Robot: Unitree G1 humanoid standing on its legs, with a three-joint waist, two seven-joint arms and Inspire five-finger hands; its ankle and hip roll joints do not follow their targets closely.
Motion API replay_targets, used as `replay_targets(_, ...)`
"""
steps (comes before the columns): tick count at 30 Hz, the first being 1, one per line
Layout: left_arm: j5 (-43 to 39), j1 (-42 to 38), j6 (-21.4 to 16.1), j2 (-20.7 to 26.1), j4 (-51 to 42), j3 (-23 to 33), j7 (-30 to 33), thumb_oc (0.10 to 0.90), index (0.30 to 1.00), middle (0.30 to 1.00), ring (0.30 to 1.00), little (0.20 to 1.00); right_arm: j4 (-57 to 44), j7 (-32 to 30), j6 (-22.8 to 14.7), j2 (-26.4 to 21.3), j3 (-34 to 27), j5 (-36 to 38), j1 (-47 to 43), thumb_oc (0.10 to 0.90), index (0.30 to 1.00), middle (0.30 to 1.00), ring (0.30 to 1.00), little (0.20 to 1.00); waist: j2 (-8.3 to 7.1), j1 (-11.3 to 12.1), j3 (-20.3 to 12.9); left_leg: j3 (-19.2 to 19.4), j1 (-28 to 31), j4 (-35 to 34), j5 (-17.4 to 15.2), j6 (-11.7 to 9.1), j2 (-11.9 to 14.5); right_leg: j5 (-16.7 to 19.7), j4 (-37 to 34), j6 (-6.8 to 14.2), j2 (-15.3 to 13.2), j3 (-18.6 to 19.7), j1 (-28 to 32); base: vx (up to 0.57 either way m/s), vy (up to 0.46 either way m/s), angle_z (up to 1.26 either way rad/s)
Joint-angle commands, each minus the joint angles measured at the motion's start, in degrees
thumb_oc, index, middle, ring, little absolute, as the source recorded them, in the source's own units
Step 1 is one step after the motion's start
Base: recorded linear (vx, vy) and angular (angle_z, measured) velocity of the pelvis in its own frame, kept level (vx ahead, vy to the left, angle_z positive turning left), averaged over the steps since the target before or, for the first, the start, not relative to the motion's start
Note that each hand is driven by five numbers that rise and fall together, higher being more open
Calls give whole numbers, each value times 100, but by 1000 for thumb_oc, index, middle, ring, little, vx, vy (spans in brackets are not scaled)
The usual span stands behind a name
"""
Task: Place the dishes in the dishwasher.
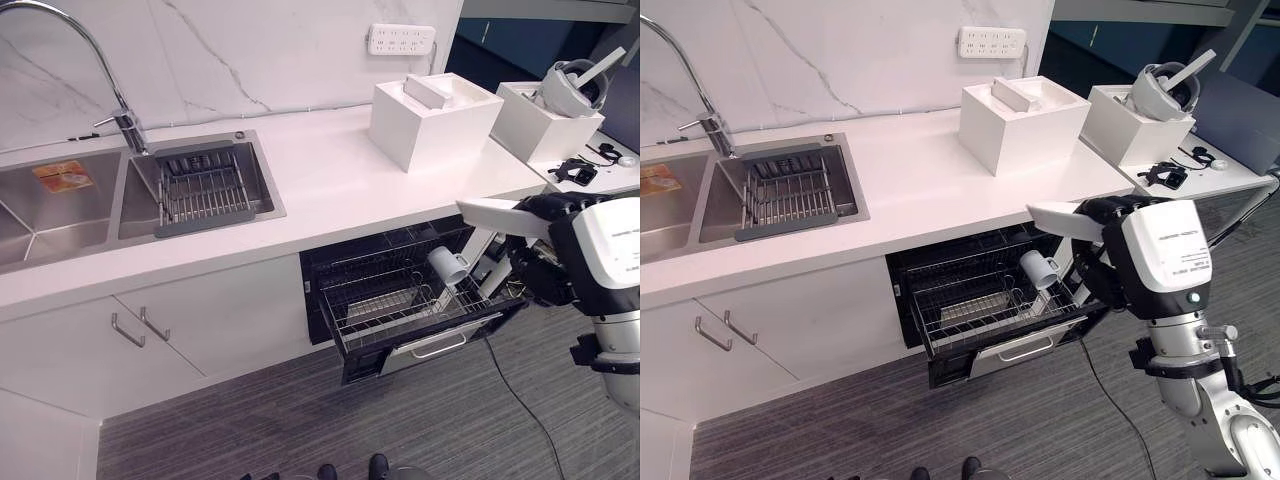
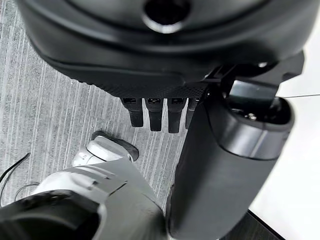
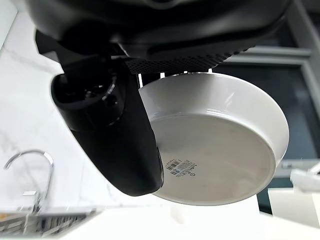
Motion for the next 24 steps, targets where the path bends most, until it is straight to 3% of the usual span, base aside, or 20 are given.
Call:
replay_targets(1,354,-191,-172,181,98,-336,-315,800,900,900,900,900,77,77,-108,-87,-161,366,-810,400,300,300,300,300,14,54,-100,182,49,512,-1056,-466,638,-956,320,455,-150,101,142,-17,-80,6)
replay_targets(8,229,-234,-78,318,53,-456,-313,800,900,900,900,900,752,1202,19,-243,771,556,-1046,400,300,300,300,300,9,152,-130,107,50,512,-1006,-517,649,-1013,320,408,-159,-51,232,-9,-54,7)
replay_targets(13,228,-259,64,442,-33,-679,-366,800,900,900,900,900,1500,1656,552,-322,1449,903,-1474,400,300,300,300,300,25,316,-120,-2,23,512,-958,-533,626,-1046,320,375,-201,-192,301,-8,-29,17)
replay_targets(24,327,-156,174,627,-188,-814,-351,800,900,900,900,900,2604,1005,943,-154,2185,423,-2365,400,300,300,300,300,148,641,-87,-215,-17,512,-907,-516,556,-1055,320,396,-325,-383,373,17,-23,18)
